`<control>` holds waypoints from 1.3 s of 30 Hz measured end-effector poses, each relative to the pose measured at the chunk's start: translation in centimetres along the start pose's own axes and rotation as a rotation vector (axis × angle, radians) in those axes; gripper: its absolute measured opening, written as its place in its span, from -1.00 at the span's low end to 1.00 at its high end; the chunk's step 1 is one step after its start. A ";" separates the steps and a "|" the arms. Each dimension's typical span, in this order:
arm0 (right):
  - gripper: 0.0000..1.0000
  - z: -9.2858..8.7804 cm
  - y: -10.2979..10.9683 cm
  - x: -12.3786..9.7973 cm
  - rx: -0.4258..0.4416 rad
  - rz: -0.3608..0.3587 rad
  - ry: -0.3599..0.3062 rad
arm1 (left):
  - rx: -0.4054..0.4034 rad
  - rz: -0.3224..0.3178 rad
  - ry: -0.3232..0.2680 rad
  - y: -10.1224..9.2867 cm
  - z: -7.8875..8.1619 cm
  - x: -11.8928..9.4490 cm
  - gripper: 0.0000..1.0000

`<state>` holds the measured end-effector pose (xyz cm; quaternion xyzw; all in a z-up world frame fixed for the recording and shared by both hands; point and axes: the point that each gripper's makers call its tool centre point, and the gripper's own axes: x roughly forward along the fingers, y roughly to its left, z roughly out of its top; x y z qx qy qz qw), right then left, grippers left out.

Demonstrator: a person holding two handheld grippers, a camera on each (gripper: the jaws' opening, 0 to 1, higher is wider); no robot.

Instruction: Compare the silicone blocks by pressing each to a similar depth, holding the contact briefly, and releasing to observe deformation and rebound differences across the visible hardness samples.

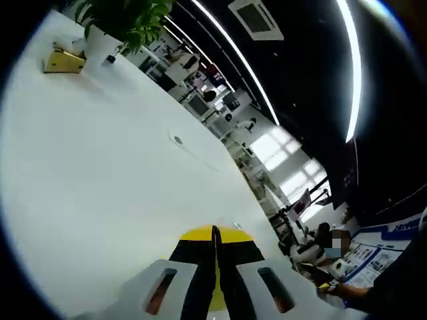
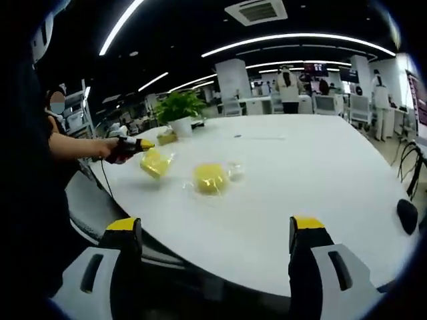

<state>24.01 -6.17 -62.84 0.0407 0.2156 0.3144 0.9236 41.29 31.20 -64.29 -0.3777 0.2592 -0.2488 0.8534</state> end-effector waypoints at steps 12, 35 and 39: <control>0.67 0.0 0.2 -0.4 0.015 -0.008 -0.001 | 0.097 0.044 0.135 3.0 -1.2 3.7 -1.00; 0.66 0.8 1.0 0.1 0.029 0.001 -0.017 | 0.264 0.029 0.302 5.4 -2.8 4.6 -1.00; 0.66 1.3 1.4 -0.1 0.022 0.002 -0.024 | 0.252 0.032 0.307 5.3 -3.0 5.1 -1.00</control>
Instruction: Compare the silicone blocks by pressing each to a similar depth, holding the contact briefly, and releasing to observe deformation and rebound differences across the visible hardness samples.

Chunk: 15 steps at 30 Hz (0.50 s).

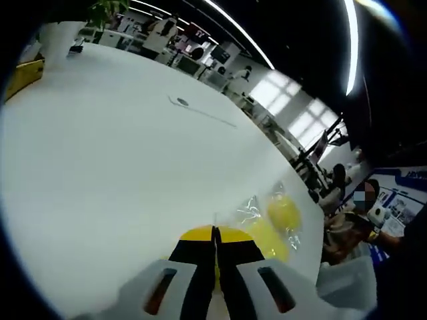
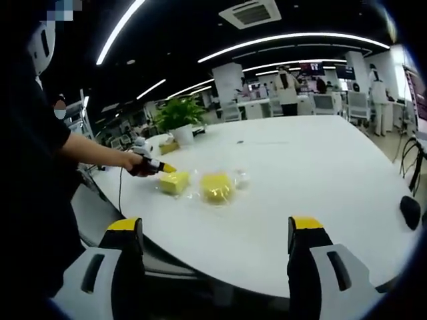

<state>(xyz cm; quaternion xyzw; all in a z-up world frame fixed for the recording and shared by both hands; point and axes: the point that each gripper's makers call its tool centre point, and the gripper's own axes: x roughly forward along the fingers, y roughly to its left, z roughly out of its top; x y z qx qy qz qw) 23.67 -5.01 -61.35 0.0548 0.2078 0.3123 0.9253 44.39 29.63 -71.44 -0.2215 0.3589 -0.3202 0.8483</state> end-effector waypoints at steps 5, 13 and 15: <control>0.66 0.2 -0.1 -0.4 -0.008 -0.009 -0.002 | 0.004 0.002 0.005 -0.1 -0.1 0.3 -1.00; 0.68 0.1 -0.1 -0.9 0.013 -0.021 -0.017 | -0.008 0.058 -0.033 0.6 0.7 -1.0 -0.84; 0.69 0.2 0.0 -0.9 0.017 -0.019 -0.027 | -0.014 0.069 -0.067 0.6 1.3 -1.8 -0.74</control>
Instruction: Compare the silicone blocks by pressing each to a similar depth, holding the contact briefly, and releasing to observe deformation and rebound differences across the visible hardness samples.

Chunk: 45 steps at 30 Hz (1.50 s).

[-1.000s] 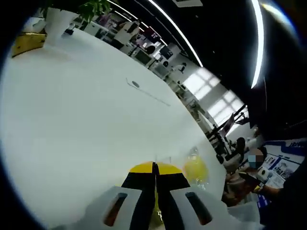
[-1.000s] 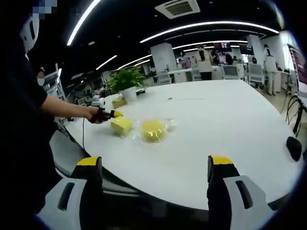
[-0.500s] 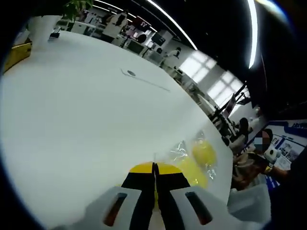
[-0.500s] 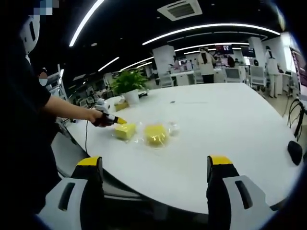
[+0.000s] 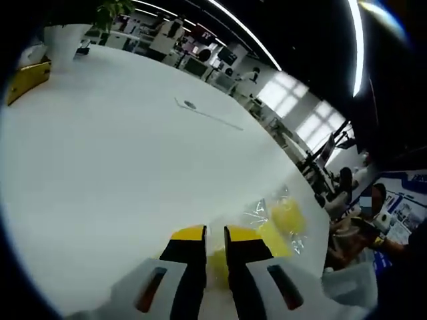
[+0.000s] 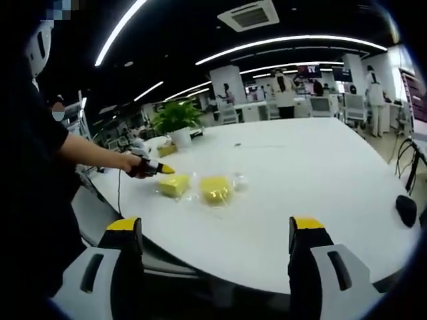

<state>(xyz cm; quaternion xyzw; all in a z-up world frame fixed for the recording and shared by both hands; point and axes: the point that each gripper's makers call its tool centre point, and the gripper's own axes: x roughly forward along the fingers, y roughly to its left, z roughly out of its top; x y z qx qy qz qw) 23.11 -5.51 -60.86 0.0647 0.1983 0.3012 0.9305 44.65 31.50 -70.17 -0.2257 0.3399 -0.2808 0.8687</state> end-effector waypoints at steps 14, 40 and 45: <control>0.65 -0.3 1.1 2.3 -0.012 0.051 -0.003 | 0.227 -0.105 -0.236 -6.6 4.0 -6.9 0.09; 0.63 4.5 2.5 6.0 -0.060 0.175 -0.041 | 0.746 -0.071 -0.221 -13.5 -0.3 -17.1 0.98; 0.66 4.0 1.8 5.3 -0.097 0.170 -0.011 | 0.740 -0.052 -0.217 -13.2 -2.3 -18.6 0.98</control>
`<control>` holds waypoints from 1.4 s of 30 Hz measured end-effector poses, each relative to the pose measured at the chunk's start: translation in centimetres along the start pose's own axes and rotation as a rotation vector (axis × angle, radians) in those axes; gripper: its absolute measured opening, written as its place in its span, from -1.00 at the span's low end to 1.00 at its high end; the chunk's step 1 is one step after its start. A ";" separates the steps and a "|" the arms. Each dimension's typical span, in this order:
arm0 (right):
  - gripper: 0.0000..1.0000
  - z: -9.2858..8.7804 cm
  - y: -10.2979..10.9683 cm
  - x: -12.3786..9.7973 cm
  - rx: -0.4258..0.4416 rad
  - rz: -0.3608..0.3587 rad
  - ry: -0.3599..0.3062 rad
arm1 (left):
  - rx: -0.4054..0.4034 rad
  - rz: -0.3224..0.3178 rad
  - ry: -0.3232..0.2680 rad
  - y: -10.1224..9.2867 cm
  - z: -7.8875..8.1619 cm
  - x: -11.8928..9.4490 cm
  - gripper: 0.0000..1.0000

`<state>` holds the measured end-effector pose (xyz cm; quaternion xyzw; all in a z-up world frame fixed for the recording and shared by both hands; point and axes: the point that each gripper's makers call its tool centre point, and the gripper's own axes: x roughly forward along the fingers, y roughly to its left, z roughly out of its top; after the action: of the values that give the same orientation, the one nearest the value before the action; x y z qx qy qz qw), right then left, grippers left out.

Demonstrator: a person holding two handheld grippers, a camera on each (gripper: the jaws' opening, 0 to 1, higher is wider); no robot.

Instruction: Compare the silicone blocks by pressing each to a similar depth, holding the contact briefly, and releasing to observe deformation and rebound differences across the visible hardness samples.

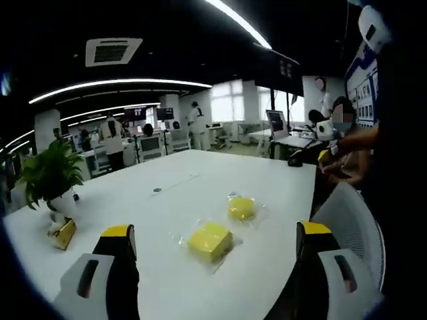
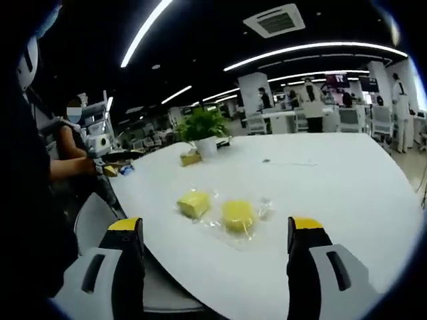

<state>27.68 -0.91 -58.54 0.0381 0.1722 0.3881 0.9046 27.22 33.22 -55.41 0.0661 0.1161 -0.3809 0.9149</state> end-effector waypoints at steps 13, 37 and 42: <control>0.92 -1.9 -0.6 -1.8 -0.043 -0.016 0.088 | -0.066 -0.013 0.031 -2.3 -2.1 -1.6 0.98; 0.93 -3.7 -0.1 -1.9 -0.045 -0.005 0.143 | -0.114 -0.100 0.106 -4.2 -3.6 -0.9 0.98; 0.93 -4.9 -0.5 -2.0 -0.029 -0.018 0.178 | -0.200 -0.105 0.103 -4.1 -4.2 -0.8 0.98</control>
<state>25.09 -3.02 -62.69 -0.0113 0.2465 0.3843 0.8896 23.04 31.75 -59.41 -0.0123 0.2037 -0.4110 0.8885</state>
